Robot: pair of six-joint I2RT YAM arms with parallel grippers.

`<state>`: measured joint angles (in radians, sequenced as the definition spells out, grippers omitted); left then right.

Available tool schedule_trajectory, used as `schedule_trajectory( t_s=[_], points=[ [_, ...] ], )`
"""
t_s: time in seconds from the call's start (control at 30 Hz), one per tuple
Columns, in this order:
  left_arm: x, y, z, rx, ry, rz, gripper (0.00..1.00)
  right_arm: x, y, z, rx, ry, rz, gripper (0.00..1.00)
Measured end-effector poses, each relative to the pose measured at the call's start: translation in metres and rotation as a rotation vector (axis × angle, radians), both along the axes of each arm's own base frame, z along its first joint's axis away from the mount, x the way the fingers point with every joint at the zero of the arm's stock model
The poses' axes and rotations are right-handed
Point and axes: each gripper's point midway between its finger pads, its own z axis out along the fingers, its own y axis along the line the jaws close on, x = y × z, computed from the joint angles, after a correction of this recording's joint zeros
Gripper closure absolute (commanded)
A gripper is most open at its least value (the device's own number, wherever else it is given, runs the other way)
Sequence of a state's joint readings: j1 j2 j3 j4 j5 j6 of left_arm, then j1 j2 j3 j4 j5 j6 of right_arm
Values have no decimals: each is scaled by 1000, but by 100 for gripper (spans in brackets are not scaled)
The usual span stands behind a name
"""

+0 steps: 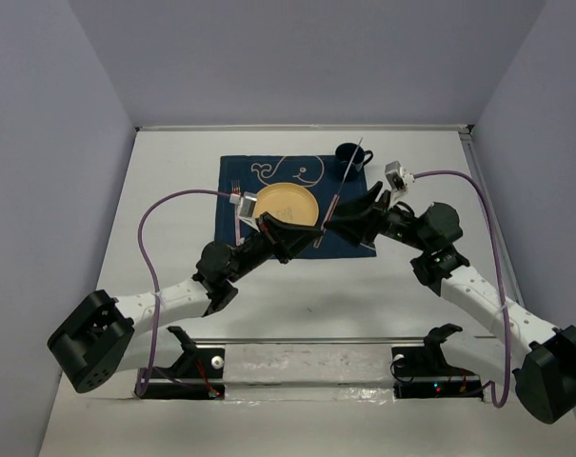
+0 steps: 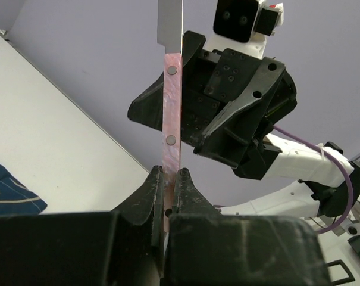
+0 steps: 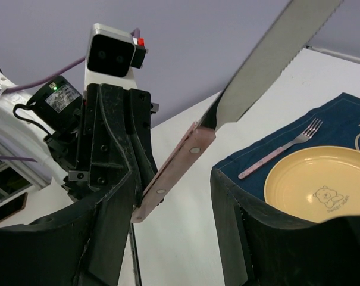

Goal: Set the dinner table for one person

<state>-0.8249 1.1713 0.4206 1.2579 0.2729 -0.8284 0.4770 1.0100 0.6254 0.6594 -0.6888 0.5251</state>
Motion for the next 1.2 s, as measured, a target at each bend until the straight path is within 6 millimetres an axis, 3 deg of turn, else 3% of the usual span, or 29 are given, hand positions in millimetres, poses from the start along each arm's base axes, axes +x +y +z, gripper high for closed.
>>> schedule_trajectory(
  t_s=[0.13,0.27,0.33,0.37,0.43,0.47,0.53,0.57,0.6,0.7,0.77,0.87,0.97,1.07,1.17,1.2],
  points=[
    [-2,0,-4,9,3,-12,100,0,0,1,4,2,0,44],
    [-5,-1,-4,11,2,-24,100,2,2,1,15,15,4,68],
    [-4,-1,-5,11,6,-24,100,1,2,2,22,21,10,75],
    [-5,-1,-6,11,8,-26,100,1,2,3,29,27,14,88],
    [-5,-1,-6,12,6,-30,100,-1,3,4,41,49,25,100],
    [-4,-2,-8,15,7,-28,100,-2,3,5,45,57,30,100],
    [-4,-2,-9,17,8,-28,77,-3,4,4,50,80,35,100],
    [-4,-2,-10,19,9,-28,52,-2,4,2,49,97,29,100],
    [-3,-2,-10,20,11,-23,38,0,4,0,44,110,25,100],
    [0,0,-16,47,22,3,8,14,4,-4,4,148,-34,100],
    [3,7,-17,78,35,48,1,33,2,-6,-40,191,-113,100],
    [7,29,-11,107,55,157,1,64,-1,-12,-116,256,-227,100],
    [9,55,-4,131,62,267,1,94,-7,-40,-221,352,-340,100],
    [9,84,12,170,59,382,1,117,-16,-87,-356,474,-446,100],
    [9,103,30,210,41,455,1,130,-37,-148,-536,608,-578,100],
    [10,109,34,245,28,482,1,131,-39,-155,-559,624,-592,100]
  ],
)
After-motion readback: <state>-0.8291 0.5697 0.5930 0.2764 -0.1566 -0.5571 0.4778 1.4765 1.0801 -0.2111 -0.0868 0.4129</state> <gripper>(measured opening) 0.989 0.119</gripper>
